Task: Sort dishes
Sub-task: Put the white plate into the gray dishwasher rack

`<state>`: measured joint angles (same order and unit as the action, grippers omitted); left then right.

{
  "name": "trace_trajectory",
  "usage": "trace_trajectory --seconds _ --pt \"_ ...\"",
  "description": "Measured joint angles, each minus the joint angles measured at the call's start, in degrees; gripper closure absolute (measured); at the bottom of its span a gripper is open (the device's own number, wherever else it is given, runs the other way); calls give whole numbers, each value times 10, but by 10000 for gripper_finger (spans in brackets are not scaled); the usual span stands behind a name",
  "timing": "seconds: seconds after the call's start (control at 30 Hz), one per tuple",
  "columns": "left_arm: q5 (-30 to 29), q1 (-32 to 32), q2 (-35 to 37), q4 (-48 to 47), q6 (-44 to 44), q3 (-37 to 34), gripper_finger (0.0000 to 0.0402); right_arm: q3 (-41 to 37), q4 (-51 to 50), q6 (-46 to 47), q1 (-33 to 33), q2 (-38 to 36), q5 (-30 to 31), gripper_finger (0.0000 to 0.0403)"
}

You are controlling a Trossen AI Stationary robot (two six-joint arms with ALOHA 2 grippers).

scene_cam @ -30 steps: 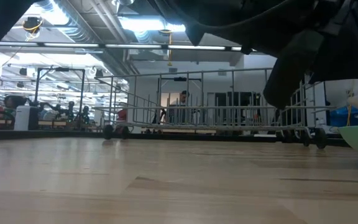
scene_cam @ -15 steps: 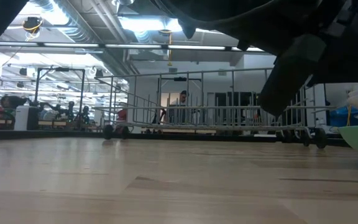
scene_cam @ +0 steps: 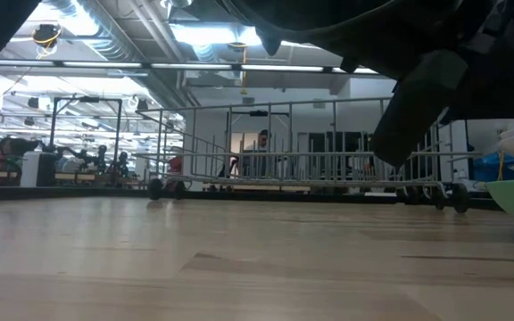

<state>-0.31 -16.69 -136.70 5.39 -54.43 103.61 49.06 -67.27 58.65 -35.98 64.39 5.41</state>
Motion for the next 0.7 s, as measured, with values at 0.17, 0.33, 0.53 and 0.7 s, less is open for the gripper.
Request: trace_trajectory --seconds 0.17,0.33,0.53,0.7 --pt "0 0 0 0 0 0 401 0 -11 0 0 3 -5 291" --pt "0 0 0 0 0 0 401 0 5 0 0 3 -14 291" --pt "-2 0 0 0 0 0 401 0 19 20 0 3 -33 291" --pt "-1 -1 0 -1 0 0 401 -1 32 28 0 4 -40 291"
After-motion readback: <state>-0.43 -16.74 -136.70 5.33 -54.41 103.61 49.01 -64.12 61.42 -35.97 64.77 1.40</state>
